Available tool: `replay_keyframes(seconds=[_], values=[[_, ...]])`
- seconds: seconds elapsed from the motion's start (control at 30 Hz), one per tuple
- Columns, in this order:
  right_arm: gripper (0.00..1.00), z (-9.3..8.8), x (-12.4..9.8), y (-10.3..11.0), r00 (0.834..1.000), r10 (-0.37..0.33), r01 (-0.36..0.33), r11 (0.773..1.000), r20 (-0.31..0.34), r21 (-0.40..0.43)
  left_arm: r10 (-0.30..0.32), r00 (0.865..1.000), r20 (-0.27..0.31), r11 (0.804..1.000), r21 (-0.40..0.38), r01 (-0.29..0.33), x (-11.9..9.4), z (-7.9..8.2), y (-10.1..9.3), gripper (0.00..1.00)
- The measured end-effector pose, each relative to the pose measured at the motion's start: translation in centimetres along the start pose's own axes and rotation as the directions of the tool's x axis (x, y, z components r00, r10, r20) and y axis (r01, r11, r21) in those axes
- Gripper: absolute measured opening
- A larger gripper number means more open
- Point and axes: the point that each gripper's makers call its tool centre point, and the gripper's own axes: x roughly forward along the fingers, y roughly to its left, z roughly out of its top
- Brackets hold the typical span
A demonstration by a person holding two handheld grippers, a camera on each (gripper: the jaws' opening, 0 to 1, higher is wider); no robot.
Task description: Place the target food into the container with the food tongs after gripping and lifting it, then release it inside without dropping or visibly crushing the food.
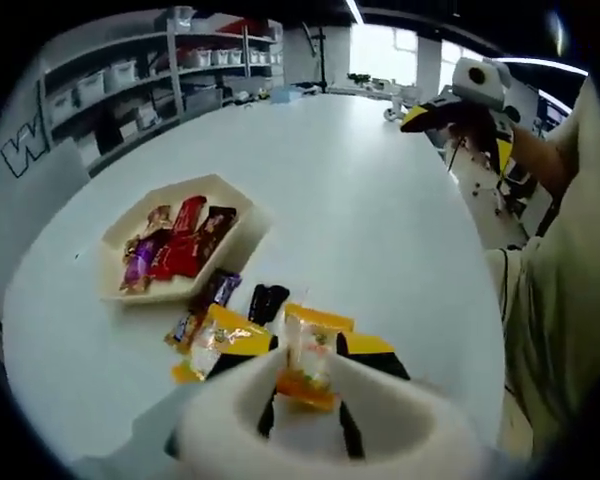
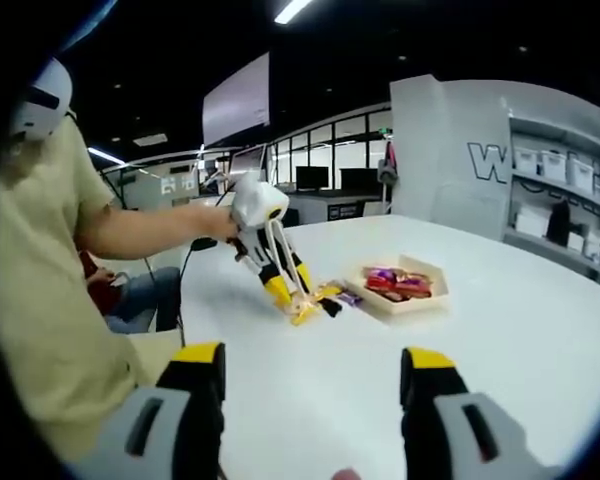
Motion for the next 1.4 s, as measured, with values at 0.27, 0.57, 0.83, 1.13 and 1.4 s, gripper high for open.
replay_keyframes(seconds=[0.27, 0.57, 0.83, 1.13, 1.4], values=[[0.69, 0.2, -0.1, -0.1, 1.000, -0.001, 0.001, 1.000, 0.001, -0.004, -0.002, 0.999, 0.034, 0.998, -0.065, 0.004, -0.1, 0.2, 0.0, 0.19], [0.69, 0.1, -0.1, -0.1, 1.000, -0.002, 0.002, 1.000, -0.001, -0.004, -0.004, 0.999, 0.047, 0.997, -0.073, 0.007, -0.2, 0.5, -0.3, 0.18], [0.69, 0.1, -0.1, -0.1, 1.000, -0.001, 0.001, 1.000, -0.001, -0.003, -0.006, 0.997, 0.078, 0.995, -0.100, 0.014, -0.8, 1.2, -0.1, 0.18], [0.69, 0.1, 0.0, -0.1, 1.000, 0.000, 0.000, 1.000, -0.001, -0.004, 0.002, 0.994, 0.112, 0.995, -0.099, 0.009, -1.8, 2.9, 0.4, 0.18], [0.69, 0.1, -0.2, -0.1, 1.000, -0.003, 0.003, 1.000, 0.003, -0.004, 0.016, 0.989, 0.144, 0.997, -0.083, -0.005, -2.8, 5.0, 1.5, 0.17]])
